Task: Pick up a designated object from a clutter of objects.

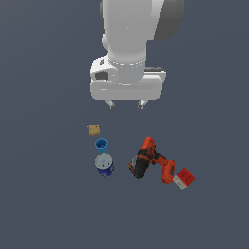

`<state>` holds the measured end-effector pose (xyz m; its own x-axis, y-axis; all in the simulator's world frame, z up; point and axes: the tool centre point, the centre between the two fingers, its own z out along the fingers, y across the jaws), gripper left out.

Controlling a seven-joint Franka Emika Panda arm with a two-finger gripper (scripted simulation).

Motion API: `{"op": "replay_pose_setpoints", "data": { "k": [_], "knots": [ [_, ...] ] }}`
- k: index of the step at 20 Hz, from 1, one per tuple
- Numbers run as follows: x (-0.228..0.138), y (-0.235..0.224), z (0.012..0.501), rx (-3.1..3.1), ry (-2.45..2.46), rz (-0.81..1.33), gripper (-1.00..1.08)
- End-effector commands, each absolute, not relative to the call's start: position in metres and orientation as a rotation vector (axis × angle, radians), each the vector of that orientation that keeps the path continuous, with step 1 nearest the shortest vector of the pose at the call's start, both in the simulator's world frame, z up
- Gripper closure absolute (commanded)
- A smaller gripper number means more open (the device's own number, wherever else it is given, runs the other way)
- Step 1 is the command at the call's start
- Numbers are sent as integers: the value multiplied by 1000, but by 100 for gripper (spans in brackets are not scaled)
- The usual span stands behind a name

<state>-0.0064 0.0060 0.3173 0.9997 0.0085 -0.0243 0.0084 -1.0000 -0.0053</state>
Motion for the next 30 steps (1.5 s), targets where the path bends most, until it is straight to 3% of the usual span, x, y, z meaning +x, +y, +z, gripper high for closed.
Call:
{"op": "replay_pose_setpoints", "data": {
  "k": [1, 18, 30],
  "knots": [
    [-6, 6, 317, -3136, -13, 38, -92],
    [5, 7, 321, -3146, -80, 2, -92],
    [45, 43, 294, -3150, -239, 4, -92]
  ]
}}
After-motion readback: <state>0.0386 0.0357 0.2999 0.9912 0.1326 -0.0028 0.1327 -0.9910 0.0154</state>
